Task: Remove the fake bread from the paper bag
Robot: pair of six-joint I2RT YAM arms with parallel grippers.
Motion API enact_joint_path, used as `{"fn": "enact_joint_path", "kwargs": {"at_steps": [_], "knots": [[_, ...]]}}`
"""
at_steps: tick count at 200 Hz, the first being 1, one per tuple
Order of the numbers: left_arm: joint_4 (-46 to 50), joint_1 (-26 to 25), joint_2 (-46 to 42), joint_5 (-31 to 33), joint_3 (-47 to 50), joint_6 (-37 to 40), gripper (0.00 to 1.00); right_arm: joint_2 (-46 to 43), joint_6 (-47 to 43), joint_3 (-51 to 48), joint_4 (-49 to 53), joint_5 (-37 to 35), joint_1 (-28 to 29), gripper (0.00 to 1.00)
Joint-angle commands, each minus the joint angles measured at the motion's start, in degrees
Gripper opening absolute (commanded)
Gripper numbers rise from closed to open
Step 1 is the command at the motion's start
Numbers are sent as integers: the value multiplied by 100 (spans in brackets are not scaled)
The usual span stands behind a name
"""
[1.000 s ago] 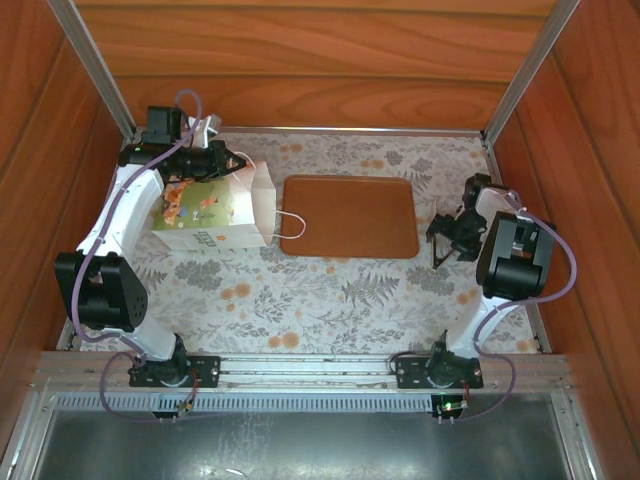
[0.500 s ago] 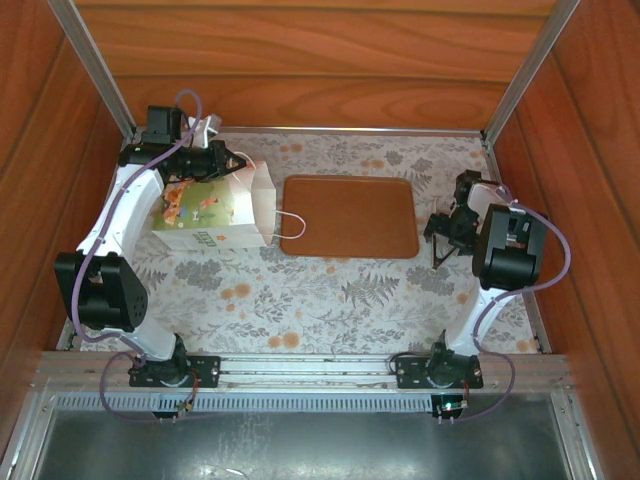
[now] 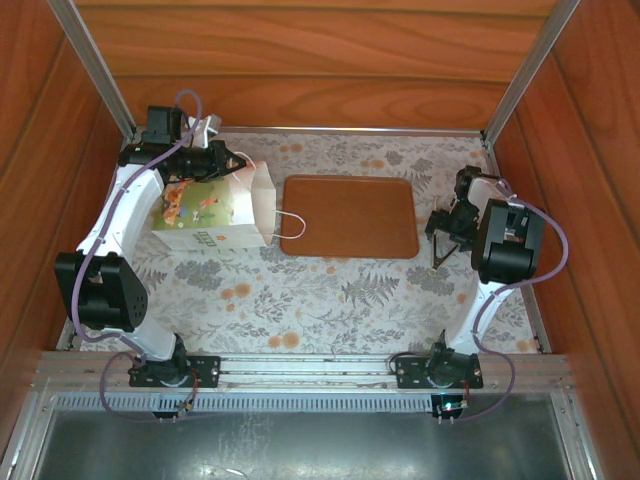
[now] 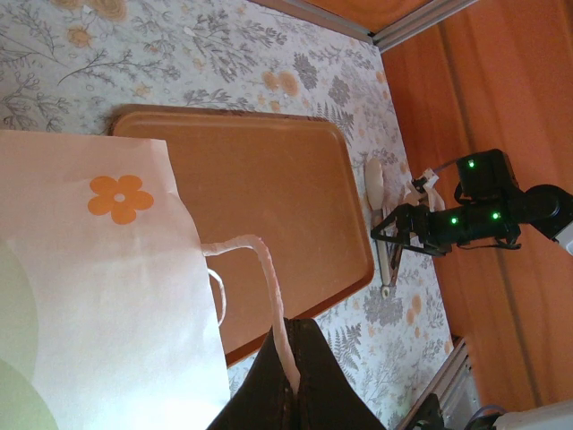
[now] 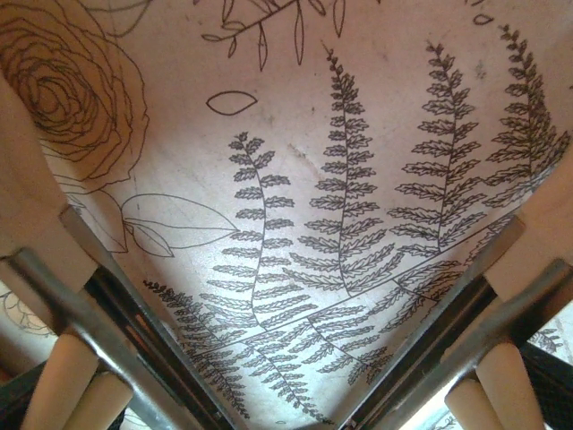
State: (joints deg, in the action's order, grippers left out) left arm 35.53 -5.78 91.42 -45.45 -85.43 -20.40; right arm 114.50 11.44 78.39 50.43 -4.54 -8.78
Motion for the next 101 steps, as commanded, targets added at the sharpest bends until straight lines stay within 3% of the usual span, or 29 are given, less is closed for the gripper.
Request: {"fn": "enact_joint_path", "kwargs": {"at_steps": [1, 33, 44, 101], "knots": [[-107, -57, -139, -69, 30, 10, 0, 319, -24, -105, -86, 128, -47, 93], [-116, -56, -142, -73, 18, -13, 0, 328, -60, -96, -82, 128, -45, 91], [-116, -61, -161, -76, 19, -16, 0, 336, -63, -84, -78, 117, -45, 81], [-125, -63, -222, -50, 48, -32, 0, 119, -250, -166, -60, 157, -37, 66]]}}
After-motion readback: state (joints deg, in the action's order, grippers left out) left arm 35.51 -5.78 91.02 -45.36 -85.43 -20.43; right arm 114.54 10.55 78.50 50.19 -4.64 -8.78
